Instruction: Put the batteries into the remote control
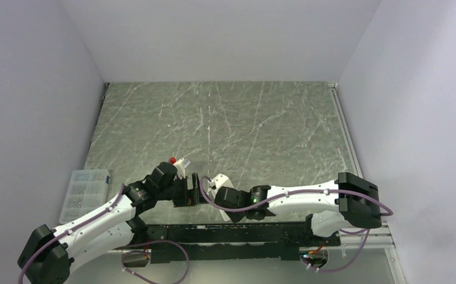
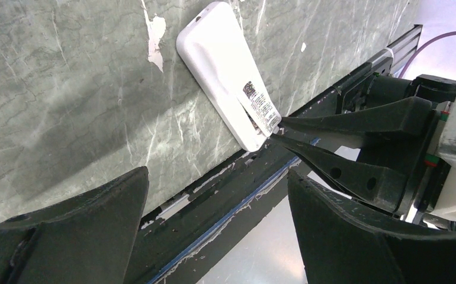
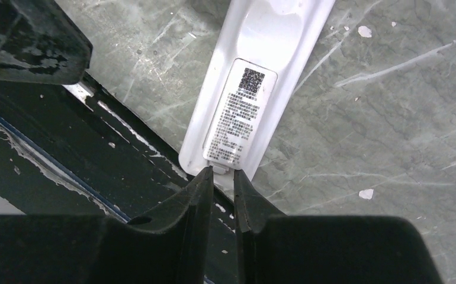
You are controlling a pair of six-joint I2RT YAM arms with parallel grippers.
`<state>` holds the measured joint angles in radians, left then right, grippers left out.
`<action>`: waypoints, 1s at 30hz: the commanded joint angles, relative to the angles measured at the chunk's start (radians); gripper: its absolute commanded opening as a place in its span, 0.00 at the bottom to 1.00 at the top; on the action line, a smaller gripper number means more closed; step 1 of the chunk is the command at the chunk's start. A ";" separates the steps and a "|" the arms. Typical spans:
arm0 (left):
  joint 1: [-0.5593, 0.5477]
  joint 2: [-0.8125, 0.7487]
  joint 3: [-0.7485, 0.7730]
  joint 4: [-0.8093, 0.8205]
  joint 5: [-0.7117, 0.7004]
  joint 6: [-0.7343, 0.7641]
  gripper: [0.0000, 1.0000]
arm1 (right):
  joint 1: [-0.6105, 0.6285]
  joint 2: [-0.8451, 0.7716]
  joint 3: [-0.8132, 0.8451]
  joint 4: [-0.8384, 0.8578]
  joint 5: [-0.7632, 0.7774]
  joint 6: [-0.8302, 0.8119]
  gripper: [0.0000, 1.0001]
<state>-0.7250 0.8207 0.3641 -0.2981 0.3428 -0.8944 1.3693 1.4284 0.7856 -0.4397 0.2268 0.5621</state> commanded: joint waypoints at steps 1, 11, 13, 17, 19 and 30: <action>0.006 -0.009 0.004 0.017 0.013 0.015 0.92 | -0.002 0.003 0.047 0.019 0.027 -0.008 0.21; 0.006 -0.017 -0.001 0.015 0.014 0.017 0.92 | -0.002 0.029 0.056 0.021 0.017 -0.001 0.21; 0.006 -0.018 -0.001 0.012 0.013 0.018 0.92 | -0.002 0.036 0.055 0.022 0.013 -0.001 0.21; 0.007 -0.017 -0.002 0.013 0.013 0.018 0.92 | -0.002 0.044 0.061 0.027 0.007 -0.003 0.21; 0.007 -0.014 -0.003 0.018 0.016 0.017 0.92 | -0.002 0.046 0.061 0.026 0.006 -0.004 0.22; 0.008 -0.008 -0.004 0.025 0.018 0.016 0.92 | -0.003 0.018 0.076 -0.015 0.035 -0.005 0.33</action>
<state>-0.7227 0.8173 0.3641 -0.2977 0.3431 -0.8944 1.3693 1.4696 0.8196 -0.4446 0.2302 0.5602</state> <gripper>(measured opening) 0.922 0.322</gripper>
